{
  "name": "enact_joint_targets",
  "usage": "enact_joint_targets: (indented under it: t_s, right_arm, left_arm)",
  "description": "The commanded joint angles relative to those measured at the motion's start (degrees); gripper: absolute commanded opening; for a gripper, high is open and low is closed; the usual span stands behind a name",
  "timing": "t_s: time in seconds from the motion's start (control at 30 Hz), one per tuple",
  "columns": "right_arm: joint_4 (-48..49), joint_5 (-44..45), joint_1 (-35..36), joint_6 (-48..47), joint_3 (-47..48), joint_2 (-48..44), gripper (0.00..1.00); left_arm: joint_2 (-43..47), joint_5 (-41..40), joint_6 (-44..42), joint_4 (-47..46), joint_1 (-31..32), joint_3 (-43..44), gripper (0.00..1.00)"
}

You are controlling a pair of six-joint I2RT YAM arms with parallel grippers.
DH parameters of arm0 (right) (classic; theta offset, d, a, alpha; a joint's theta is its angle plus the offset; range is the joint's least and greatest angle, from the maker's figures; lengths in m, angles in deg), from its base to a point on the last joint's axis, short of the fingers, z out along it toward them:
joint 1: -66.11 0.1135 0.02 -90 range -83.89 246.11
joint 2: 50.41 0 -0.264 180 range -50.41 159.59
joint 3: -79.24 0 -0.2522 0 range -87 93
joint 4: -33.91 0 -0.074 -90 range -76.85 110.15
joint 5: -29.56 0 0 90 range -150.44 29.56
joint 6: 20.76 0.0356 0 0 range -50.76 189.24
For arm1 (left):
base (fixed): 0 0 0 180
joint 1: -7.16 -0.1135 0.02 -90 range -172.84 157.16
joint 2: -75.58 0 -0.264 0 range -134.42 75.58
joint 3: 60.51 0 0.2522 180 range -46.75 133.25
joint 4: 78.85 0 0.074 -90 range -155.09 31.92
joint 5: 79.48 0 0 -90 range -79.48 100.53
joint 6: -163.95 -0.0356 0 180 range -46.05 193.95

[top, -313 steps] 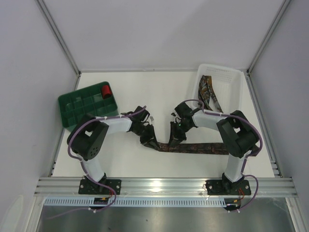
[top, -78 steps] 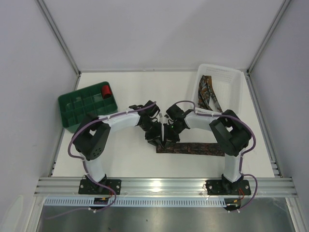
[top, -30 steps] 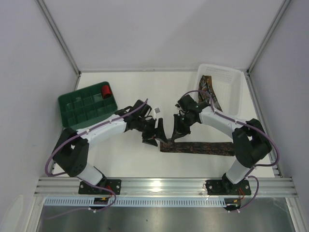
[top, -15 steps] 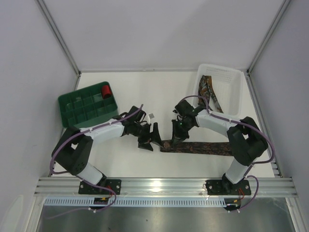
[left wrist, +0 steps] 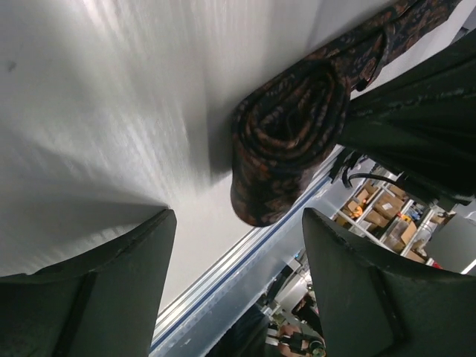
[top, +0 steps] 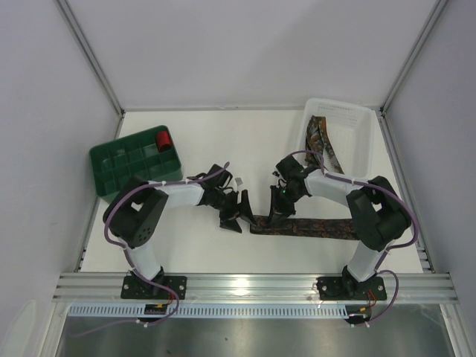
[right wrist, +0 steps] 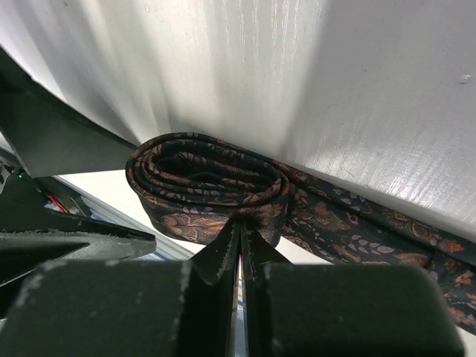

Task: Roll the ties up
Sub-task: Roll the tie

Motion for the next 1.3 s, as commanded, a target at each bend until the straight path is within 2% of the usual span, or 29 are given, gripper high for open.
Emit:
enact_joint_targets:
  t_s: [0.0,0.13,0.27,0.5,0.67,0.87,1.13,1.27]
  right_arm:
    - [1.4,0.1,-0.5,-1.6,-0.7,0.3,0.05]
    - [1.8,-0.2,-0.8,-1.7,-1.3,0.2,0.05]
    - [2.1,-0.3,-0.8,-1.6,-1.5,0.2,0.05]
    - [1.8,0.2,-0.9,-2.0,-1.3,0.0,0.05]
    - [1.4,0.4,-0.9,-2.5,-0.9,0.2,0.05]
    - [2.6,-1.0,-0.9,-1.8,-0.5,1.4,0.05]
    - [3.2,-1.3,1.3,-0.4,2.1,3.1,0.05]
    - [3.6,-1.8,3.0,0.6,3.8,4.6,0.05]
  left_arm:
    - [-2.2,0.8,-0.1,-1.6,-0.1,3.8,0.75]
    - [-3.9,-0.7,1.3,-0.9,0.6,5.7,0.73]
    - [-5.4,-1.1,2.9,-0.7,1.6,7.1,0.66]
    - [-7.8,-2.8,0.1,4.2,3.8,11.1,0.54]
    - [-7.2,-3.3,0.1,5.0,3.7,11.9,0.28]
    - [-5.6,-6.3,-2.8,11.1,3.7,13.8,0.13]
    - [-2.1,-9.7,-4.9,17.2,3.6,14.0,0.04]
    - [-0.3,-10.6,-5.2,19.6,3.6,15.2,0.04]
